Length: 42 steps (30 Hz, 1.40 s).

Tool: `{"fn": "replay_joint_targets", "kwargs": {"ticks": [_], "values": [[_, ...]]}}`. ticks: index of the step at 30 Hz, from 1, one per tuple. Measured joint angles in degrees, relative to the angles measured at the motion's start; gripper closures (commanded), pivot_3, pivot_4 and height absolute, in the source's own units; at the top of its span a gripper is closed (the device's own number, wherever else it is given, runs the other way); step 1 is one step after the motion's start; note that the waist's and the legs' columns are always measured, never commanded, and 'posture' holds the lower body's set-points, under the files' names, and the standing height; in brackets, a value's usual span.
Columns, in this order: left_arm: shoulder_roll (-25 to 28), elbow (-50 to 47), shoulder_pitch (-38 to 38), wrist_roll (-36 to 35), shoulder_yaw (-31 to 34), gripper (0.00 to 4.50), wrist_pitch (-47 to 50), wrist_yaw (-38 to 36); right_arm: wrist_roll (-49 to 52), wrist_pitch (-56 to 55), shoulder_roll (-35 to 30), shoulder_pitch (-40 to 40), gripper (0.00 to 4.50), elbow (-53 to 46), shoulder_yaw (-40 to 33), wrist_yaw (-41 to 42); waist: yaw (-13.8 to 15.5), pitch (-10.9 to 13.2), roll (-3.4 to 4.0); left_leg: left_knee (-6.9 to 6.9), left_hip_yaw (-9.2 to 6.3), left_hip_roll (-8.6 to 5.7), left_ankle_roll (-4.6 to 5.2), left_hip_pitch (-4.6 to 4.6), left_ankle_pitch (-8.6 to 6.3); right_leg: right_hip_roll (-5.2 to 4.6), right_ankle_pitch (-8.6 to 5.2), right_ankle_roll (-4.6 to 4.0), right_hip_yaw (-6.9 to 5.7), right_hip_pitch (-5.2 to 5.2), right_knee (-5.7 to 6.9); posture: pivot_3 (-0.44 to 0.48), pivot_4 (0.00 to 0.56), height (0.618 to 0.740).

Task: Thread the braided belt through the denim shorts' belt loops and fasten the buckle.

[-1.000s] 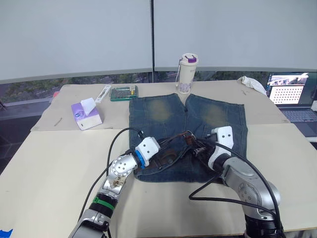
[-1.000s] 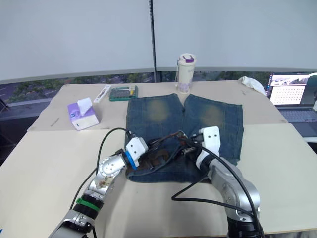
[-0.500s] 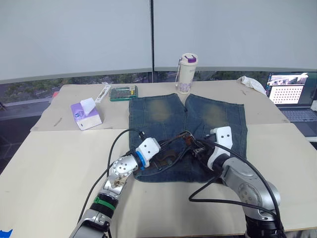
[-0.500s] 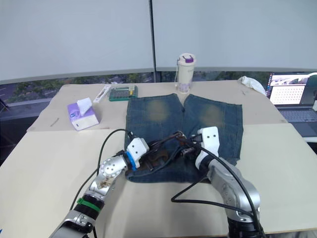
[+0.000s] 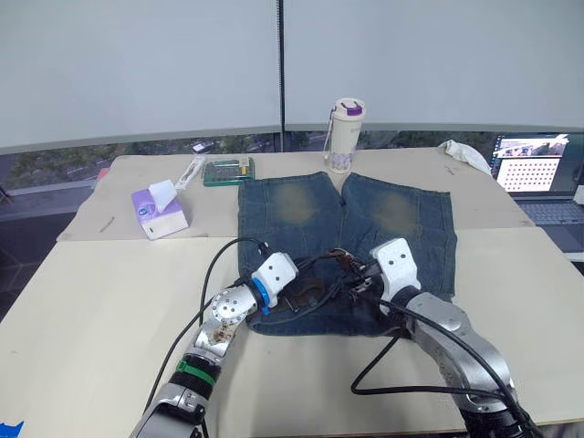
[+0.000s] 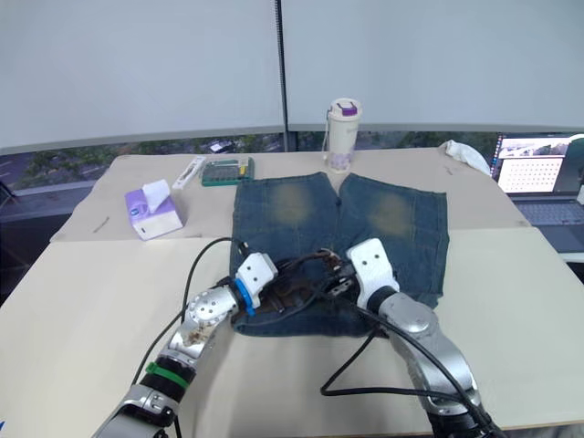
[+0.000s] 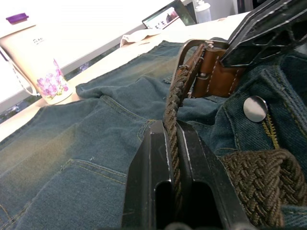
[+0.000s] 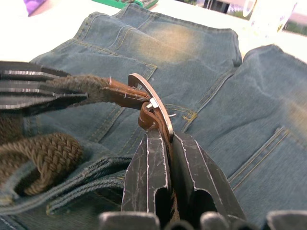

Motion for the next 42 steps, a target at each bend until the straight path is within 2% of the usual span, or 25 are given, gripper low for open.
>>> {"fn": "replay_joint_targets", "kwargs": {"ticks": [14,17,24,26,27,28,29,30,34,42], "values": [[-1.5,-3.3,-1.0,1.0,-0.9,4.50,8.1,1.3,-5.6,-3.2,2.3,-0.5,4.48,2.5,1.0,-1.0,0.1,0.0,0.00,0.00,-0.01,0.00,-0.01,0.00,0.01,0.00,0.00,0.00,0.00,0.00,0.00,0.000,0.150,0.740],[-3.3,-4.0,-1.4,0.3,-1.7,4.50,8.8,0.4,-8.0,-5.3,1.1,-0.5,4.48,2.7,3.7,0.2,0.0,0.0,0.00,0.00,0.00,-0.01,-0.01,0.00,0.01,-0.01,0.00,0.00,0.00,0.01,0.00,0.000,0.150,0.740],[-3.6,-4.0,-1.5,0.1,-2.2,4.50,9.6,-0.1,-13.0,-10.7,-2.5,-0.3,4.48,4.2,6.4,2.9,0.0,0.0,-0.01,0.01,0.01,-0.01,-0.05,0.01,0.03,0.02,0.00,0.00,0.00,0.02,-0.01,0.000,0.150,0.740],[-3.6,-3.9,-1.5,0.1,-2.4,4.50,9.5,-0.2,-13.4,-11.2,-2.8,0.2,3.66,4.2,6.3,4.0,0.1,0.0,-0.01,0.02,0.00,-0.01,-0.05,0.02,0.03,0.01,0.00,0.00,0.00,0.04,-0.02,0.000,0.150,0.740],[-3.6,-3.8,-1.5,0.1,-2.4,4.50,9.5,-0.2,-13.2,-11.2,-3.1,0.5,3.44,4.1,6.3,5.0,0.1,0.0,-0.02,0.02,0.00,0.00,-0.05,0.02,0.03,0.02,0.00,0.00,0.00,0.04,-0.02,0.000,0.150,0.740],[-3.7,-3.8,-1.6,0.1,-2.7,4.50,9.2,-0.2,-11.9,-10.7,-3.0,1.2,3.01,3.9,6.1,6.4,0.1,0.0,-0.03,0.02,-0.01,0.00,-0.05,0.02,0.02,0.02,0.00,0.00,-0.02,0.06,-0.03,0.000,0.150,0.740],[-3.8,-3.8,-1.6,0.2,-3.1,4.50,9.0,-0.3,-10.2,-9.5,-2.4,2.1,2.82,3.4,5.4,7.3,0.1,0.0,-0.03,0.02,-0.02,0.00,-0.04,0.02,0.02,0.01,0.00,0.00,-0.01,0.07,-0.03,0.000,0.150,0.740],[-3.8,-3.6,-1.6,0.3,-3.4,4.50,8.6,-0.3,-8.4,-7.7,-1.5,2.6,2.30,2.7,4.2,7.9,0.1,0.0,-0.03,0.02,-0.01,0.01,-0.04,0.01,0.02,0.02,0.00,0.00,0.01,0.06,-0.03,0.000,0.150,0.740],[-3.2,-2.9,-1.8,1.2,-4.0,4.50,6.4,-0.2,2.0,2.9,5.2,2.9,1.03,-0.5,-4.8,7.7,0.1,0.0,-0.02,0.02,-0.04,0.05,-0.03,0.02,0.01,0.03,0.00,-0.01,0.02,0.05,0.00,0.000,0.150,0.740],[-2.0,-0.8,-2.0,3.9,-5.4,4.50,1.5,0.2,20.9,22.5,21.3,-3.3,1.03,-2.5,-22.5,-1.6,0.1,0.0,0.05,-0.06,-0.06,0.02,0.00,-0.01,0.00,-0.05,0.01,-0.02,0.06,-0.05,0.04,0.000,0.150,0.740]]}}
